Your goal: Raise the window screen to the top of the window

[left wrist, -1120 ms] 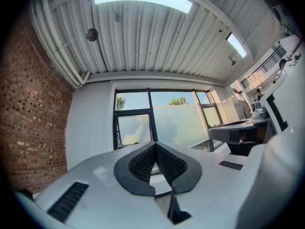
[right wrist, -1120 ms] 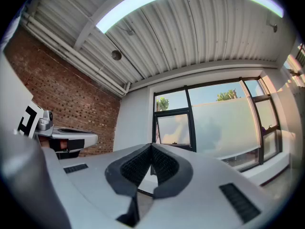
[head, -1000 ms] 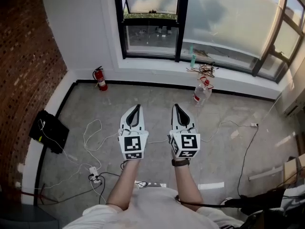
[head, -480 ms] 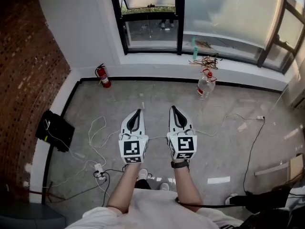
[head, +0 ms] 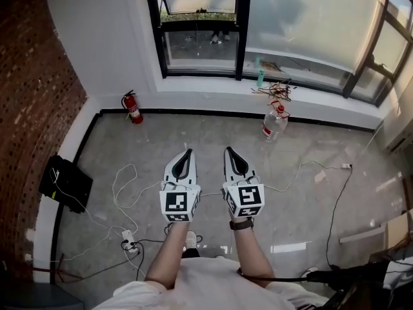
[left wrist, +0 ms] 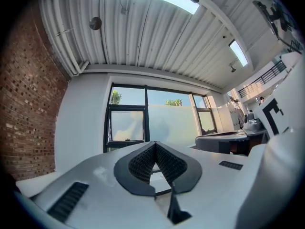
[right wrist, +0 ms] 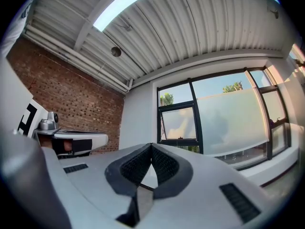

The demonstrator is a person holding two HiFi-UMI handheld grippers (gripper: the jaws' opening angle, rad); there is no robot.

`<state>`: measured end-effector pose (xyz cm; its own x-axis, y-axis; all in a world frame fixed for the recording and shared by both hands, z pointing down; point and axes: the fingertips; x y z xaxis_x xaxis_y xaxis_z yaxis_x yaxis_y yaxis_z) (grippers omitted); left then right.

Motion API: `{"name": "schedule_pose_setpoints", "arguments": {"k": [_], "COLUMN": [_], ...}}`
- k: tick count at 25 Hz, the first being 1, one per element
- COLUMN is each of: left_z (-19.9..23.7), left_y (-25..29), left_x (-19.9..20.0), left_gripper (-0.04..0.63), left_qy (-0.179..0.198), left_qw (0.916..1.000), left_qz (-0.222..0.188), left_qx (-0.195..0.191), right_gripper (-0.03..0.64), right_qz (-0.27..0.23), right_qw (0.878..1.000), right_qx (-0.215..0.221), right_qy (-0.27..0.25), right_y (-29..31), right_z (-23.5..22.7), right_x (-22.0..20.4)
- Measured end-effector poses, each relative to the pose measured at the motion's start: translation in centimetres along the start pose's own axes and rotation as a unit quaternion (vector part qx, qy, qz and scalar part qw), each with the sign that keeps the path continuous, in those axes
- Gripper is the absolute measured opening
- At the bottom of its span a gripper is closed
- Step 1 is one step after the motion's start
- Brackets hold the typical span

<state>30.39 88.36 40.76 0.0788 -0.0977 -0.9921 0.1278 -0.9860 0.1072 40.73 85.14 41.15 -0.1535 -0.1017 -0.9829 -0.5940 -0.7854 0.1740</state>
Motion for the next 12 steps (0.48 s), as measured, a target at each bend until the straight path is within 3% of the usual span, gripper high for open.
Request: {"name": "schedule_pose_setpoints", "arguments": {"k": [7, 10, 12], "left_z": [9.1, 13.1, 15.4], "left_y": [3.0, 3.7, 4.1], "left_x": [0.7, 0.6, 1.0], "left_gripper": [0.0, 0.0, 0.0], "left_qy": [-0.025, -0.057, -0.051], "left_qw": [0.9992, 0.998, 0.9983], "left_qz": [-0.002, -0.001, -0.006], "left_qx": [0.031, 0.026, 0.026], "right_gripper": [0.002, 0.002, 0.002], "right_qz": [0.004, 0.005, 0.006], "right_qw": [1.0, 1.0, 1.0], "right_qx": [0.012, 0.021, 0.023], "right_qy": [-0.008, -0.015, -0.018], "right_y": [8.1, 11.5, 13.7], "right_z": [3.4, 5.4, 6.6], "right_x": [3.3, 4.0, 4.4]}}
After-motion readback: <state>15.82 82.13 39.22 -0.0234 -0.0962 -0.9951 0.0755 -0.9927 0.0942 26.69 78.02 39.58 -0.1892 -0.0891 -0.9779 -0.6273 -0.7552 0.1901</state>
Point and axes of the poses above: the fingertips, and each gripper's own axes: y forward along the fingers, z to its left, x out of its top, and after that the axes turned 15 degrees about z, right-handed
